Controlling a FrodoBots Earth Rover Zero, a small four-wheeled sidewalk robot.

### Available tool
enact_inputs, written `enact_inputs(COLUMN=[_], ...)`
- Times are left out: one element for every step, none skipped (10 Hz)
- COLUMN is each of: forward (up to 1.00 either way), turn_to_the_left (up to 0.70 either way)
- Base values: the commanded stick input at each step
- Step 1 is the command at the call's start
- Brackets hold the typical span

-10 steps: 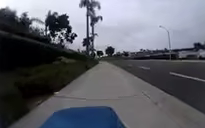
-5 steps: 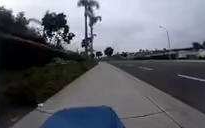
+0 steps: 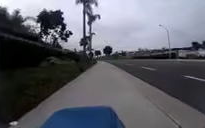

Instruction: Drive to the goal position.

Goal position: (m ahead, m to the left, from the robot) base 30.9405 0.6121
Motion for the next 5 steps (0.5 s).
enact_inputs(forward=[1.0, 1.0, 1.0, 1.0, 1.0], turn_to_the_left=[0.0, 0.19, 0.27, 0.27, 0.0])
